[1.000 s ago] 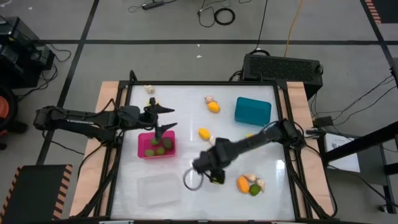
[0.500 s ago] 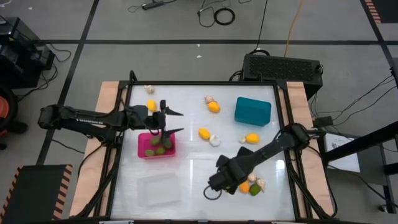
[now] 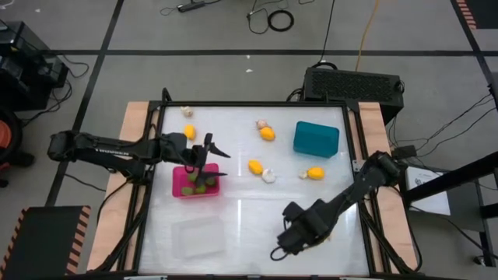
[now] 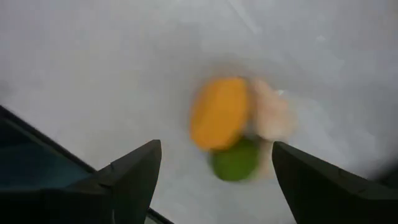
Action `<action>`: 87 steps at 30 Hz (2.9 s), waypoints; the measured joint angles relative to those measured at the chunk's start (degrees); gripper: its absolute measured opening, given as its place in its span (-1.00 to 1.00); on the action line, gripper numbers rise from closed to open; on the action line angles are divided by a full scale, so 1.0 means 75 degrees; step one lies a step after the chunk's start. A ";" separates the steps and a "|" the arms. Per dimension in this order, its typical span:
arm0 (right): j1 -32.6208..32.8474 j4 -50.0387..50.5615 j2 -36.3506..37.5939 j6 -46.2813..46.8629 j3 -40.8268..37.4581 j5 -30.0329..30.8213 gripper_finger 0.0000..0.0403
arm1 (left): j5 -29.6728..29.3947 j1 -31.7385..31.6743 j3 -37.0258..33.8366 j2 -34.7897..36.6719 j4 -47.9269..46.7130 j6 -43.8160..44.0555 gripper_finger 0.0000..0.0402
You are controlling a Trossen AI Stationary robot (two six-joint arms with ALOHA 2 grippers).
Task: Sort produce into baskets
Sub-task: Put the lime into the pink bin
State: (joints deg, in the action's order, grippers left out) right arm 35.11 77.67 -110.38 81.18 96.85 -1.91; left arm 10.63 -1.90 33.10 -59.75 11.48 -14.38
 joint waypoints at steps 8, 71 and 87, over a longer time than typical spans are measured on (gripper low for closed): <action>0.0508 -0.0631 -0.0025 0.2472 -0.0729 -0.0924 0.49 | 0.0019 0.0453 0.0000 0.0000 -0.0233 0.0386 0.45; 0.1283 -0.2681 -0.0479 0.1954 -0.2522 -0.0167 0.48 | -0.0057 0.1024 0.0006 -0.0020 -0.0638 0.0459 0.45; 0.0870 -0.2764 -0.0017 0.1281 -0.2496 -0.0992 0.24 | -0.0201 0.1021 0.0006 -0.0020 -0.0684 0.0397 0.45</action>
State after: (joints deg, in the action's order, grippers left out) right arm 41.64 56.95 -110.51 90.79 78.13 -9.35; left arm 9.12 5.76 33.15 -59.90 6.35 -11.40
